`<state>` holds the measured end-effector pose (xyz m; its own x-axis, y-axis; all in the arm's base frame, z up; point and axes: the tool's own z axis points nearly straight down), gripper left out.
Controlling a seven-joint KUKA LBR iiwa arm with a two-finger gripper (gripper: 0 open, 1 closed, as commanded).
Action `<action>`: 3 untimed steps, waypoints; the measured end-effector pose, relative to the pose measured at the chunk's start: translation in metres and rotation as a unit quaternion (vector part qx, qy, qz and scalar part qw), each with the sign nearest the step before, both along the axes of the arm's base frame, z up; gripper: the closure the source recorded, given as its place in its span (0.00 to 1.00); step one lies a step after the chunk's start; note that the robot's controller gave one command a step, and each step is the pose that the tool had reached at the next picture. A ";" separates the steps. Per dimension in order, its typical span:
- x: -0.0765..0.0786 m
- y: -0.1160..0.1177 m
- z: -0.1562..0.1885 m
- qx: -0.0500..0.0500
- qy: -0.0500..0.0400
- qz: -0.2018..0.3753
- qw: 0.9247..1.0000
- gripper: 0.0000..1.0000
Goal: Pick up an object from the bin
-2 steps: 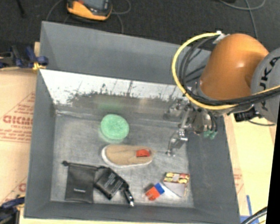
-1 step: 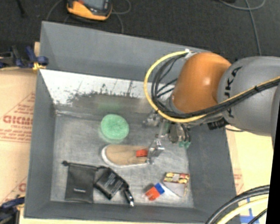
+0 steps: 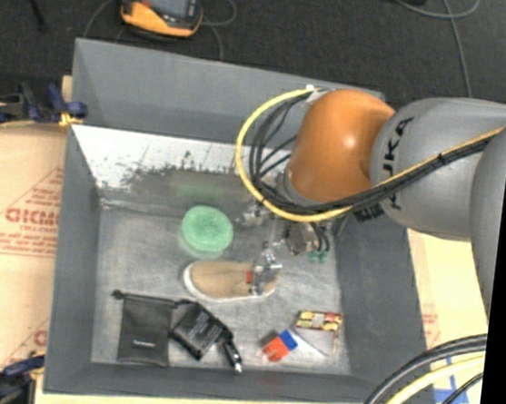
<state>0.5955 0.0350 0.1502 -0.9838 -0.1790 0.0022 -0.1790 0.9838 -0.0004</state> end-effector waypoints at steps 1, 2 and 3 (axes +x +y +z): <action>0.000 0.013 0.005 0.001 -0.005 -0.031 1.000 0.00; -0.005 0.020 -0.062 0.000 -0.004 0.044 0.999 0.00; -0.009 0.005 -0.076 0.003 -0.005 -0.113 0.994 1.00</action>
Offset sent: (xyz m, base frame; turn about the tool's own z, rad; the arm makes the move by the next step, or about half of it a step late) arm -0.0091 0.0234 -0.0802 -0.1134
